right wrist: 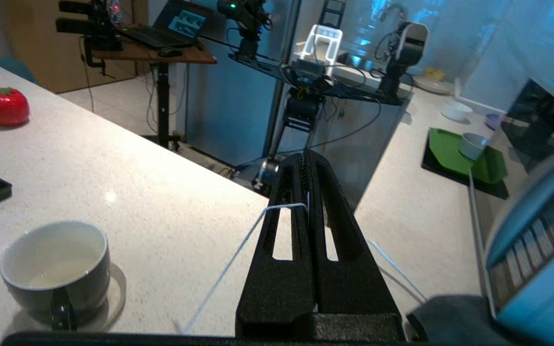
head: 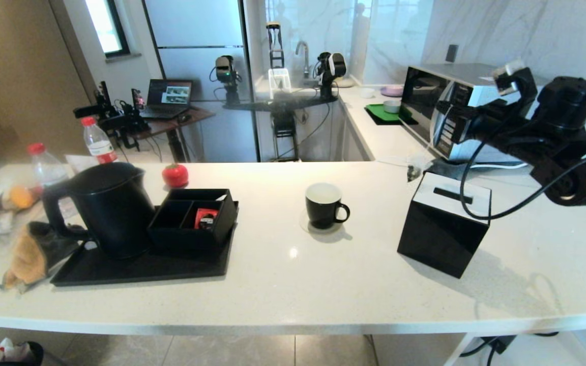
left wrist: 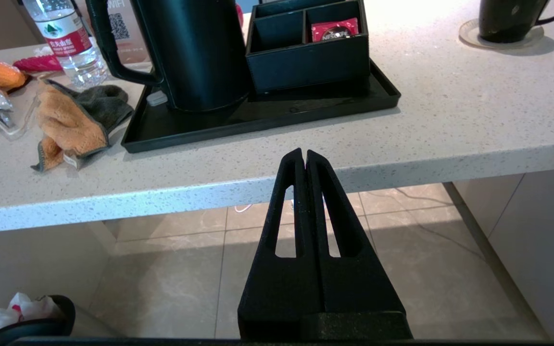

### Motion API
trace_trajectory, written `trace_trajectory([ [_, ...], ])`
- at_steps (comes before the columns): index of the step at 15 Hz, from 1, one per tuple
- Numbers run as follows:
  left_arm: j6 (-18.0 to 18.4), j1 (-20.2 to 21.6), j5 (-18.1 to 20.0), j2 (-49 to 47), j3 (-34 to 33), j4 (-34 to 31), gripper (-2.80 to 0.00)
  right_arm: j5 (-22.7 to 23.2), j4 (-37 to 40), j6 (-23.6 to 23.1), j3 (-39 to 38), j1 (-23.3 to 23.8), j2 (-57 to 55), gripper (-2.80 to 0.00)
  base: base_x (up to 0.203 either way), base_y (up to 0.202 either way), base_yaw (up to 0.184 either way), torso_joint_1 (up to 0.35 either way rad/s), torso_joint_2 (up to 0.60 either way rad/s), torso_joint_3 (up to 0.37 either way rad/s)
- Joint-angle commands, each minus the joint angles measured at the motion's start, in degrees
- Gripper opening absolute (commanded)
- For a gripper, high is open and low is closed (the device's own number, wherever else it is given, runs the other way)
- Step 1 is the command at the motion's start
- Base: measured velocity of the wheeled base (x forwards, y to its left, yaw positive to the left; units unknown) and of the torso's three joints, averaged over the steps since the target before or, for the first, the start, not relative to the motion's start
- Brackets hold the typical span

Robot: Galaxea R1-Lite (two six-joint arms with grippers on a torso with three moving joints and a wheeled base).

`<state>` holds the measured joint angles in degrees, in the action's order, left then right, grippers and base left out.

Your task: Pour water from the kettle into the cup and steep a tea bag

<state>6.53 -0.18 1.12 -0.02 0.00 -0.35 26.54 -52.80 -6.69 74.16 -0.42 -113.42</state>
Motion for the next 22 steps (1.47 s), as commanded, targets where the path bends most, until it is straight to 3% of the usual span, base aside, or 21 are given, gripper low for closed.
trace_trajectory([
  [1,0.06,0.01,0.02,0.02,0.0,-0.01,-2.8,0.18,-1.95,-0.07,-4.52,1.89,2.52,-2.8,0.0,0.0,0.0,0.0,0.0,0.0],
  [8,-0.03,0.01,0.11,0.02,0.0,0.0,-2.8,0.38,-2.58,0.01,-7.47,5.46,4.94,-2.8,0.0,0.0,0.0,0.0,0.0,0.0],
  [15,-0.03,0.01,0.11,0.02,0.0,0.02,-2.8,0.44,-4.99,-0.04,-15.49,5.54,8.28,-2.8,0.0,0.0,0.0,0.0,0.0,0.0],
  [22,-0.12,0.01,0.03,0.02,0.0,0.06,-2.8,0.62,-3.89,0.1,-15.53,5.43,11.12,-2.8,0.0,0.0,0.0,0.0,0.0,0.0],
])
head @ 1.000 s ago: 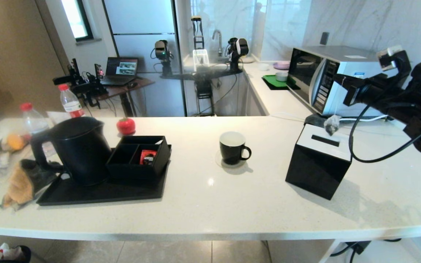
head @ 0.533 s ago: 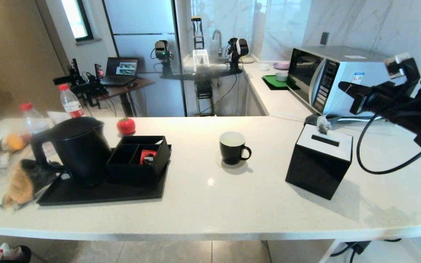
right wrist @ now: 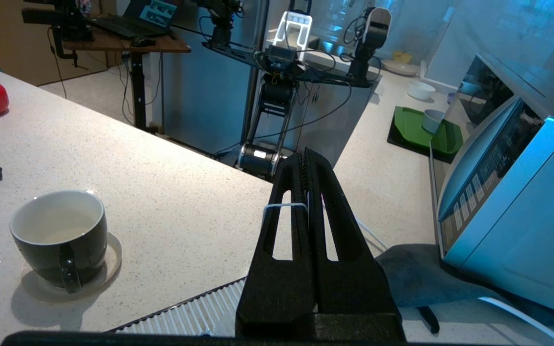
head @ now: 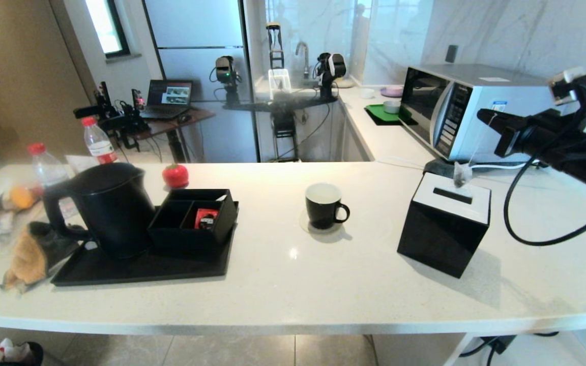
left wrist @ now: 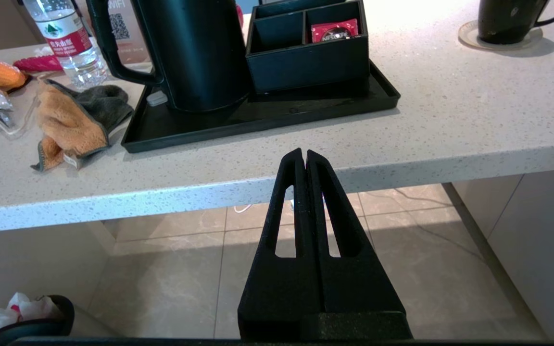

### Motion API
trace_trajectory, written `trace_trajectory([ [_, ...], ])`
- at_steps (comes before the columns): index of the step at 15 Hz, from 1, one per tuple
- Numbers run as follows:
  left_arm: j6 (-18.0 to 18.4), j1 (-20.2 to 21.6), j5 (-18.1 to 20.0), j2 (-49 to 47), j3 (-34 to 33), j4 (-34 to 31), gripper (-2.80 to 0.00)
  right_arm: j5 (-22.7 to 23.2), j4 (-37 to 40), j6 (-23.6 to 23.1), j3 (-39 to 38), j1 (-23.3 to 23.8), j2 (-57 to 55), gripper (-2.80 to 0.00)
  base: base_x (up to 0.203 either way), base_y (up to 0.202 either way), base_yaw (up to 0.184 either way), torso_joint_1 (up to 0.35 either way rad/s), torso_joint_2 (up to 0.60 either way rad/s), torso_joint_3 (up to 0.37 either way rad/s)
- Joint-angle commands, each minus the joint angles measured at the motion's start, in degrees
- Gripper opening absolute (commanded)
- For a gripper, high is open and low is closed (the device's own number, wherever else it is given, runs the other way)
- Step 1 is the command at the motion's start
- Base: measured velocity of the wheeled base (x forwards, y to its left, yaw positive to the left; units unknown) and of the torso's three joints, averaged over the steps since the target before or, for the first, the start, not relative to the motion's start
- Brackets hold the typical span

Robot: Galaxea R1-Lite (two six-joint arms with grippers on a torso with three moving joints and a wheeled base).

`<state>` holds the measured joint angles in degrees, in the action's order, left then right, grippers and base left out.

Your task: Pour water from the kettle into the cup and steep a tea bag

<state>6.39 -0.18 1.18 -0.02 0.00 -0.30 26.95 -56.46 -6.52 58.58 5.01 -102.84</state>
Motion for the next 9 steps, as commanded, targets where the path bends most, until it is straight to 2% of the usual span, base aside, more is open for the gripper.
trace_trajectory([
  [1,0.03,0.01,0.05,0.02,0.0,-0.02,-2.8,0.22,-0.07,-0.07,0.04,0.0,0.91,-2.8,0.0,0.0,0.0,0.0,0.0,0.0],
  [9,0.03,0.01,-0.03,0.02,0.0,-0.04,-2.8,0.2,-1.05,-0.15,-3.27,-0.09,1.85,-2.8,0.0,0.0,0.0,0.0,0.0,0.0],
])
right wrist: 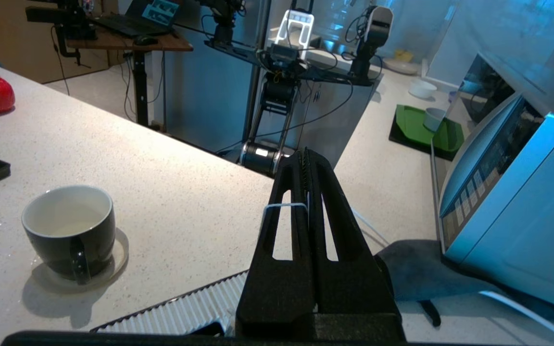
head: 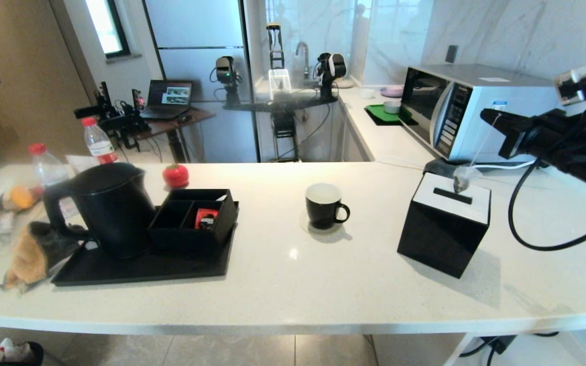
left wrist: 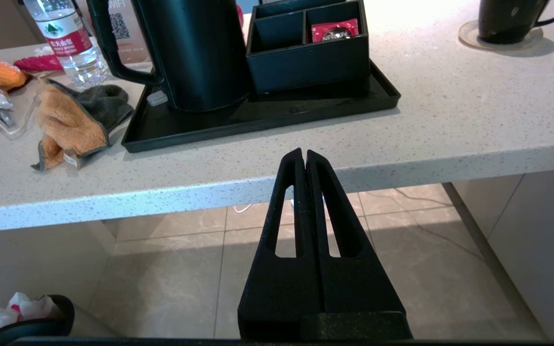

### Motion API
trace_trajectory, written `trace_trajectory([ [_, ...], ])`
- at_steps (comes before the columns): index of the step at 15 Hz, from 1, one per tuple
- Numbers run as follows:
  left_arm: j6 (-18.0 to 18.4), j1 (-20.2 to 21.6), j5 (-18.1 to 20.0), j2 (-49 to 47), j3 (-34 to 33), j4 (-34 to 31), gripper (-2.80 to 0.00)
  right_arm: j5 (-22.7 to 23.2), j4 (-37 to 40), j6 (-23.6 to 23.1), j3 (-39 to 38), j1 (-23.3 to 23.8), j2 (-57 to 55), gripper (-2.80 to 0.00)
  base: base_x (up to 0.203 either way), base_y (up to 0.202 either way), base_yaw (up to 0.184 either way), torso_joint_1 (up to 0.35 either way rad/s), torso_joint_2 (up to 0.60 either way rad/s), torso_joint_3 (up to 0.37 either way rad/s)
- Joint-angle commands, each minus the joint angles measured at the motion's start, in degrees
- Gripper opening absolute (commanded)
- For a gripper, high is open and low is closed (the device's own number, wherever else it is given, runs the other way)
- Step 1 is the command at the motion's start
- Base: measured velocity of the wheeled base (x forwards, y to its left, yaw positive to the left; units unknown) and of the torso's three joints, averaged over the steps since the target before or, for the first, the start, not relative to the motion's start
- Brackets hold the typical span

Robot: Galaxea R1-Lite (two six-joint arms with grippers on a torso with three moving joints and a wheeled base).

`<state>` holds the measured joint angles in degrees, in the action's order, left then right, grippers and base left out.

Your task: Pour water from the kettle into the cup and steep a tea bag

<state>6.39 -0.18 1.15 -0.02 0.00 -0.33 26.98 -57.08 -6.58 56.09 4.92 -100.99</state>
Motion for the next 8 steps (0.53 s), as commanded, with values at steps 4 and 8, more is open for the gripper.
trace_trajectory([
  [4,0.05,0.01,0.0,0.02,0.0,-0.01,-2.8,0.18,-1.63,-0.18,-3.0,-1.11,-0.29,-2.8,0.0,0.0,0.0,0.0,0.0,0.0],
  [8,0.03,0.01,0.0,0.02,0.0,-0.02,-2.8,0.18,-1.63,-0.18,-2.92,-3.36,-0.53,-2.8,0.0,0.0,0.0,0.0,0.0,0.0],
])
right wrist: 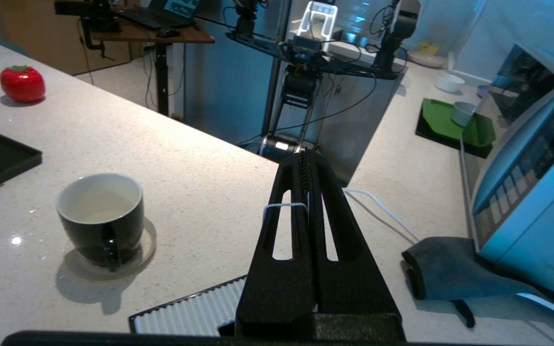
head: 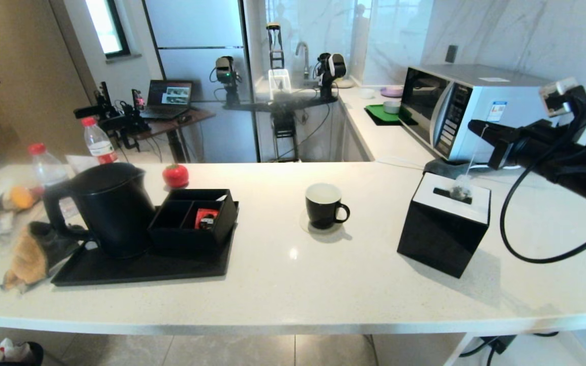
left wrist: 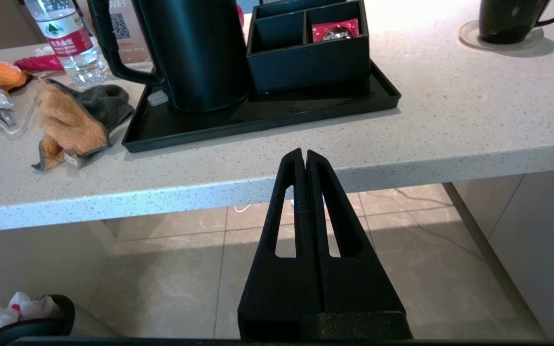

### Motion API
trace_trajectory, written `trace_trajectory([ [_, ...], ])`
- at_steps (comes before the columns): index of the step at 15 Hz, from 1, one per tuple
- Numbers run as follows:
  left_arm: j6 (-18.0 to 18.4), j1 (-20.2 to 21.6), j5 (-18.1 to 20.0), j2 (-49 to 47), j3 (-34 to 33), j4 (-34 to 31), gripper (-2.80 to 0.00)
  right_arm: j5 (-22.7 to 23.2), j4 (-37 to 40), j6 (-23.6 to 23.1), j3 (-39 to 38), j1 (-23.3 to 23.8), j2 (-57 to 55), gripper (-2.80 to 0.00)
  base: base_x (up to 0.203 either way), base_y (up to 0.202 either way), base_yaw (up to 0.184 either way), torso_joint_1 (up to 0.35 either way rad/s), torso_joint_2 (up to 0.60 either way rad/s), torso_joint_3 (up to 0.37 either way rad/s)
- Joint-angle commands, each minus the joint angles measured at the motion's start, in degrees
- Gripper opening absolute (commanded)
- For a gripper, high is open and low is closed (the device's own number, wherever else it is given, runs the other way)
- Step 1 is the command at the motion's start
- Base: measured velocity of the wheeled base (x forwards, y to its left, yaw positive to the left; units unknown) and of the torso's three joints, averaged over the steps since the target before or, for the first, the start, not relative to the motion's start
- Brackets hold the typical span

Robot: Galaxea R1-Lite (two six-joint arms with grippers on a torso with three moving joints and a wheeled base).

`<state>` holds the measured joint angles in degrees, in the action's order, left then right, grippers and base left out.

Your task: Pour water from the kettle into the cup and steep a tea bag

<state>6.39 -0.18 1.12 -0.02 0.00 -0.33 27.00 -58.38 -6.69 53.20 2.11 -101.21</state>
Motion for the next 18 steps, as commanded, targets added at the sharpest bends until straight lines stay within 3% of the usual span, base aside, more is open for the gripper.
trace_trajectory([
  [1,0.03,0.01,0.02,0.02,0.0,-0.02,-2.8,0.16,-0.39,-0.07,-0.56,-1.06,-0.41,-2.8,0.0,0.0,0.0,0.0,0.0,0.0],
  [9,0.03,0.01,0.02,0.02,0.0,0.06,-2.8,0.01,-7.76,-0.07,-9.27,-1.54,-4.08,-2.8,0.0,0.0,0.0,0.0,0.0,0.0],
  [18,-0.41,0.01,0.02,0.02,0.0,-0.02,-2.8,0.07,-8.5,-0.07,-10.05,-1.32,-4.7,-2.8,0.0,0.0,0.0,0.0,0.0,0.0],
])
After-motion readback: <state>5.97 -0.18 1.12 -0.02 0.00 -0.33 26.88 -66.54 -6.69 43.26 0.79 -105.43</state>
